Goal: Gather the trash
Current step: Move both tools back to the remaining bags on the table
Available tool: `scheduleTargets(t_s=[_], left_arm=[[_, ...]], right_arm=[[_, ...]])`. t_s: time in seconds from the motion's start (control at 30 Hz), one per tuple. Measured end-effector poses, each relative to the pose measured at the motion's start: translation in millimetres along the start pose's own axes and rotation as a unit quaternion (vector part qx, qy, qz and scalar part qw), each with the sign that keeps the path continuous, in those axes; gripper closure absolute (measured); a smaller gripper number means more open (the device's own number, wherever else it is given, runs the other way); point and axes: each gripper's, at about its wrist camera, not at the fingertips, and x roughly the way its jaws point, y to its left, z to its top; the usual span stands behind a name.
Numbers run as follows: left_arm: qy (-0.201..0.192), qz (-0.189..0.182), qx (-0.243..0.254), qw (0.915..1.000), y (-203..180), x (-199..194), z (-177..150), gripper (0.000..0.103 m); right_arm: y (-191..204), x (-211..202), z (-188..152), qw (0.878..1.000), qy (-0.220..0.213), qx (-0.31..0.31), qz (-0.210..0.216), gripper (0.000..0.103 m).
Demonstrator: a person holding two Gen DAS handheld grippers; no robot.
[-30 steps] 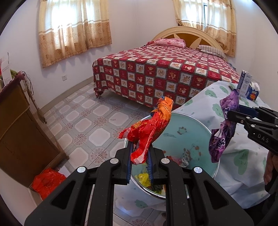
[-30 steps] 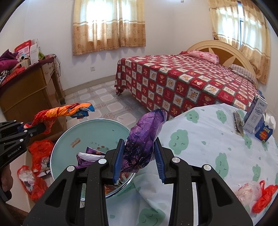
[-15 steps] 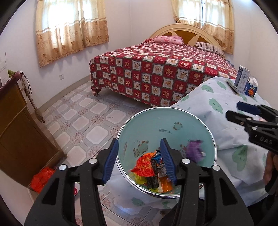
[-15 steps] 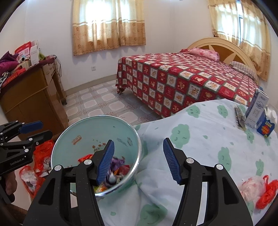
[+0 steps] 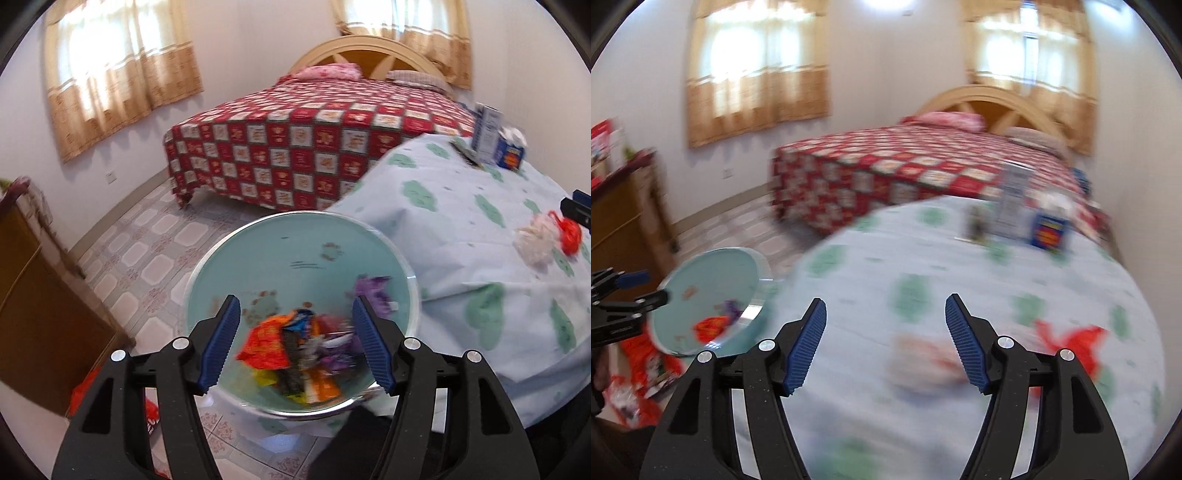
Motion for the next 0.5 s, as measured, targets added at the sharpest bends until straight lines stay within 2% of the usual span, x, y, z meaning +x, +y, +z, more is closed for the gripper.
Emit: scheduleTargets(t_s=[0.03, 0.23, 0.33, 0.5], left_arm=[[-0.002, -0.004, 0.006, 1.0000, -8, 0, 1, 0.040], [-0.023, -0.019, 0.021, 0.9993, -59, 7, 22, 0.035], [-0.027, -0.034, 0.016, 0.9989, -81, 12, 34, 0.035], [-0.031, -0.051, 0.020, 0.9980, -108, 14, 46, 0.034]], right_arm=[[-25, -2, -7, 0.999, 0.005, 0.023, -0.028, 0.036], [-98, -4, -31, 0.991, 0.031, 0.087, -0.101, 0.036], [-116, 0, -35, 0.988, 0.042, 0.101, -0.106, 0.036], [-132, 14, -38, 0.987, 0.068, 0.119, -0.086, 0.037]])
